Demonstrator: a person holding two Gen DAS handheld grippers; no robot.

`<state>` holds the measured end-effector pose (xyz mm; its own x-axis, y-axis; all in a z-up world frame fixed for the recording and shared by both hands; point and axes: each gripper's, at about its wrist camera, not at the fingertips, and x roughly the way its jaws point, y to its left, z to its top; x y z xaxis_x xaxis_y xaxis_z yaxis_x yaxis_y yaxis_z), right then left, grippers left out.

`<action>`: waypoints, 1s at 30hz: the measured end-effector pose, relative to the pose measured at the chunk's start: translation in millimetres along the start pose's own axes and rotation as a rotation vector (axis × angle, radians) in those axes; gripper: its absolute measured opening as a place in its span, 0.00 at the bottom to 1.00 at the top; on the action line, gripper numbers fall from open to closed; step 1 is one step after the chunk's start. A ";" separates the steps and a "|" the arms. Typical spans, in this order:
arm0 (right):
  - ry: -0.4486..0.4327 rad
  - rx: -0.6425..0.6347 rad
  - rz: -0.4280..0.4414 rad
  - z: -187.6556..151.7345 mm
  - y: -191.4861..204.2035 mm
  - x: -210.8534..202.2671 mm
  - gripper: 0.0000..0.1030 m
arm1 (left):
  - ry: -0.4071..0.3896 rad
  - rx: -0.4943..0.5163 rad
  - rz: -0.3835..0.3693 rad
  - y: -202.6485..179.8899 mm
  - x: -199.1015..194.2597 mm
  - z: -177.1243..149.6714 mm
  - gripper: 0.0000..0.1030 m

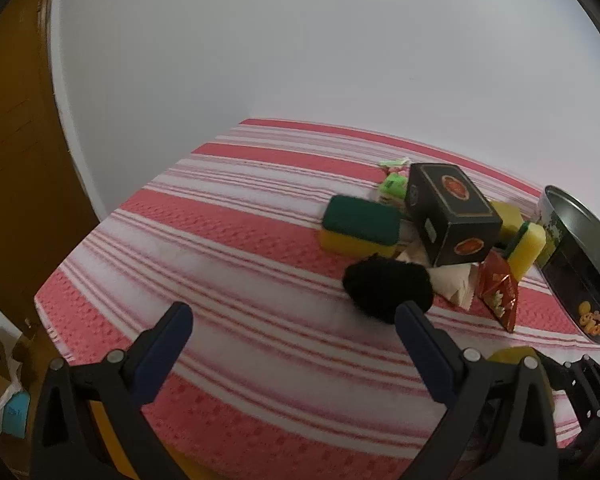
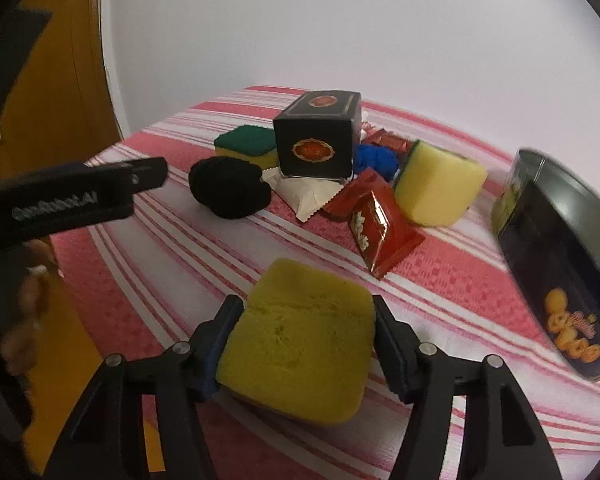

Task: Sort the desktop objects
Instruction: 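Grasp the yellow sponge with the right gripper while the left gripper grasps the black pom-pom, then carry the sponge and pom-pom over the tin and release both into it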

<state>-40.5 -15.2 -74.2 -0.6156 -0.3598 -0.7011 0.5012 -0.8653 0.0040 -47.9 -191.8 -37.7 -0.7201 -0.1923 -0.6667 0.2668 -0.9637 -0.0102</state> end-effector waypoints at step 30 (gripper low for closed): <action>-0.205 0.184 0.002 -9.6 -75.2 -54.4 0.61 | 0.090 0.050 -0.119 -59.8 36.0 3.6 0.60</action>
<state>-38.8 72.8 -43.2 -0.7344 -0.4084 -0.5421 0.3952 -0.9066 0.1476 -92.1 -141.8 -58.5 -0.6835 -0.0612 -0.7274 0.1491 -0.9872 -0.0571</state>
